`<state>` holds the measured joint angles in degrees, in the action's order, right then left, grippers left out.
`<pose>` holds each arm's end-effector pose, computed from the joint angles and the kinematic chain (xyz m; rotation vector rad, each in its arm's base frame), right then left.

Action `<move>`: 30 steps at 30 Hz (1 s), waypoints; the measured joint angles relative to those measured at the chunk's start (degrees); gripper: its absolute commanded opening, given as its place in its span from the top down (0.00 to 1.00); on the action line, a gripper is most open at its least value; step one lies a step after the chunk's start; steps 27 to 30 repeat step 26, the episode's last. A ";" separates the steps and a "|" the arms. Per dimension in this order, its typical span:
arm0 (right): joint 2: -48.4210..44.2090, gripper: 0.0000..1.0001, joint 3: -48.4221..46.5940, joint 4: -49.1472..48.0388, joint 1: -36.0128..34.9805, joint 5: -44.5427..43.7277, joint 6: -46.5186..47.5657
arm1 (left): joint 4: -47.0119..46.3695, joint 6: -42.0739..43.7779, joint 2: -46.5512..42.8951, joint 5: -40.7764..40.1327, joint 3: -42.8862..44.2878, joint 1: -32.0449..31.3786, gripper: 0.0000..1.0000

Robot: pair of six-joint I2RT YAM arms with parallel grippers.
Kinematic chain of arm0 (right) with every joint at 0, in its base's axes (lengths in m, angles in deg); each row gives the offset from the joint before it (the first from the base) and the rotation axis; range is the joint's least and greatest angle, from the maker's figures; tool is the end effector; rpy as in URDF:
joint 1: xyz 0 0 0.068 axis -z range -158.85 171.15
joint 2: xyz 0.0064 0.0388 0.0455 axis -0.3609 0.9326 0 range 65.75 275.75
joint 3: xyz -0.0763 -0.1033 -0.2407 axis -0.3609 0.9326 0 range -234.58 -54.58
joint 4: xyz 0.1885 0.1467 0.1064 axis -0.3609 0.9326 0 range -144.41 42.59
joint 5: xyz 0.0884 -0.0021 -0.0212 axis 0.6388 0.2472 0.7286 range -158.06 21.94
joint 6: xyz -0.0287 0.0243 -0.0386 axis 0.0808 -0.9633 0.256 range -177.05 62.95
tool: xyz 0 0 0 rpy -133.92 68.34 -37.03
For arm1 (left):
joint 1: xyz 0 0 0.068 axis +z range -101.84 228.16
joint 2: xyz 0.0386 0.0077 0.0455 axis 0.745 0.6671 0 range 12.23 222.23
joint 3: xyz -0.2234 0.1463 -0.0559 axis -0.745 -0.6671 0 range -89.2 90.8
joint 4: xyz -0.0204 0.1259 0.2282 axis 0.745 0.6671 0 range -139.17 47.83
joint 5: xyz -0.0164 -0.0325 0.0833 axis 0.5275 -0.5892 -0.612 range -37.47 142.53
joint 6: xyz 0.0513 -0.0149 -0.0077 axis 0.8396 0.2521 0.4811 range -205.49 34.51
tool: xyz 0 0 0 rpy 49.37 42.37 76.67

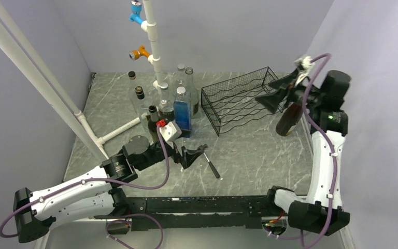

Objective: Take the wine bottle off the wine rack
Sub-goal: Reset both arms

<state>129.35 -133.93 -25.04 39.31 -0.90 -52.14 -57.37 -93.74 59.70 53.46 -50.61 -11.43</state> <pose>0.2074 -0.0335 0.4537 -0.6146 1.6047 0.7511 0.1020 -0.1749 0.3282 0.7320 1.4925 -0.9282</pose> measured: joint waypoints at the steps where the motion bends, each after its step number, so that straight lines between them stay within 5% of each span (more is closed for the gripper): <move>1: -0.24 0.00 0.37 0.81 -2.43 -1.44 0.61 | 0.44 -0.07 -0.57 -0.44 0.00 0.15 0.00; 9: -4.02 0.00 6.93 7.02 -13.03 -12.46 5.99 | 4.66 -2.03 -5.20 -4.94 0.00 0.55 0.01; 19: -14.58 0.00 17.64 7.02 -13.60 -24.57 2.12 | 13.70 -4.20 -11.80 -14.19 0.00 0.55 0.01; 30: -16.22 0.00 20.46 4.74 -13.60 -31.45 -4.24 | 18.84 -4.61 -13.29 -19.15 0.15 0.57 0.00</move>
